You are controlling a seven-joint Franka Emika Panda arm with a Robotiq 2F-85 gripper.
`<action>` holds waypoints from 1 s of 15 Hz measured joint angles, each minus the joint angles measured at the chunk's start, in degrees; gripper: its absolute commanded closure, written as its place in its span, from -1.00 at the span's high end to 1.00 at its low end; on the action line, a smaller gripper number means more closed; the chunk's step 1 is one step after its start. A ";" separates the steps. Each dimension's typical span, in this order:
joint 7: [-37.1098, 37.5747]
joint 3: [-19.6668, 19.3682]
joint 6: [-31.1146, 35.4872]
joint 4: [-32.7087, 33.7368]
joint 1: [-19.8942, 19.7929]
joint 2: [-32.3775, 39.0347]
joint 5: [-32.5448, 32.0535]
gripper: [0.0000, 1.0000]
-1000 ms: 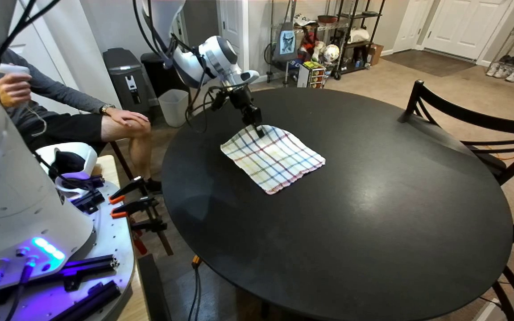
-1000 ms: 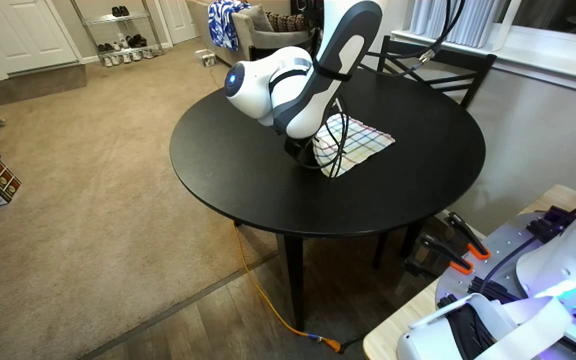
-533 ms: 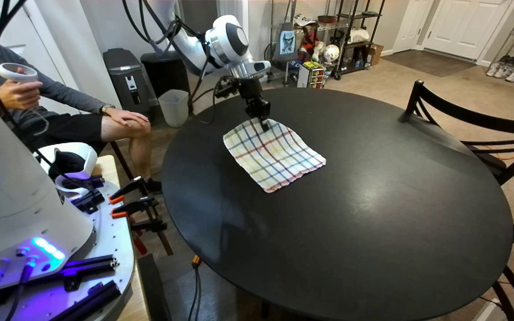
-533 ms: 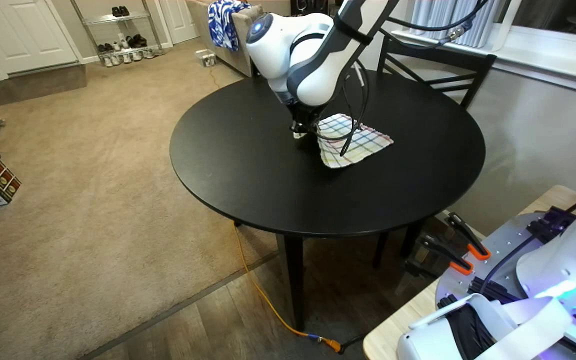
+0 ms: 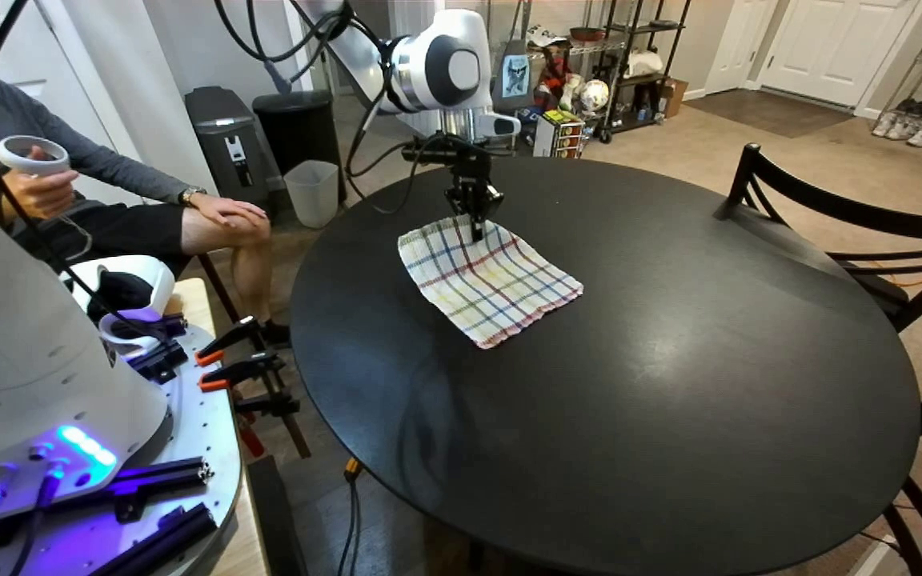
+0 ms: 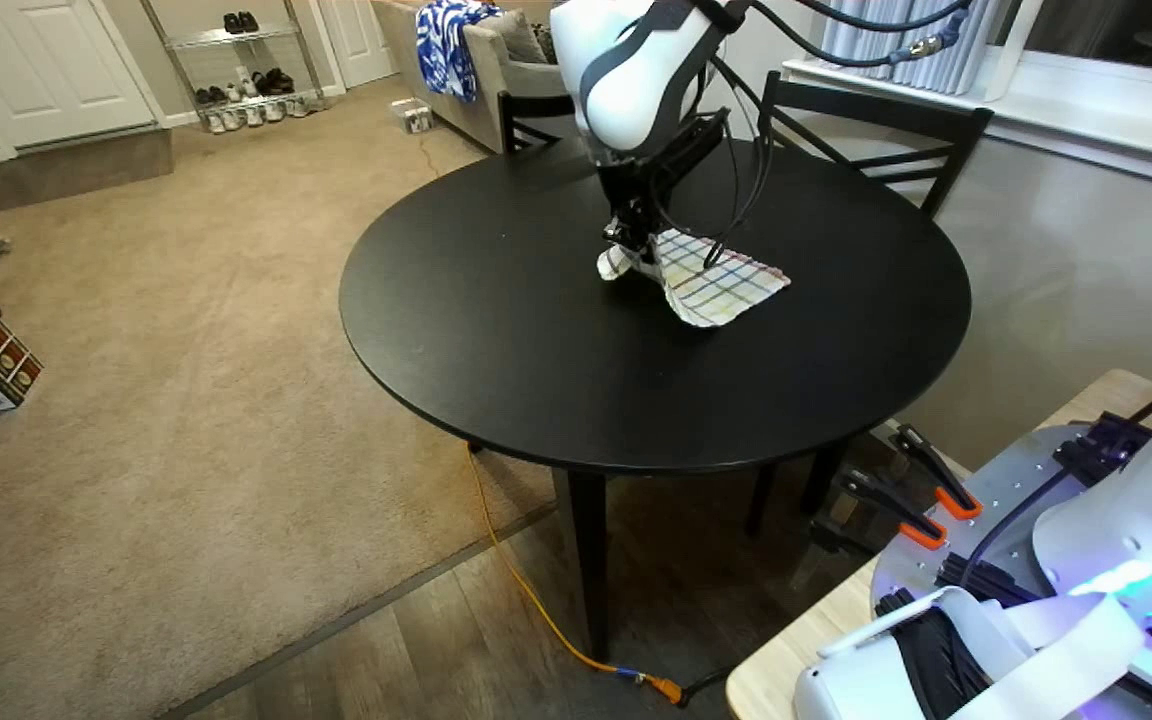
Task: Fold the towel on the table
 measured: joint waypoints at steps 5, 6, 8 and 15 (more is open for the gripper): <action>-8.27 -0.67 -0.01 0.00 -1.29 0.00 5.26 -0.98; -9.22 -0.86 0.00 0.00 -1.34 0.00 5.53 -0.98; -10.51 -1.24 0.00 0.01 -1.37 0.00 5.55 -0.98; -13.51 -2.37 0.00 0.88 -1.79 0.01 5.55 -0.98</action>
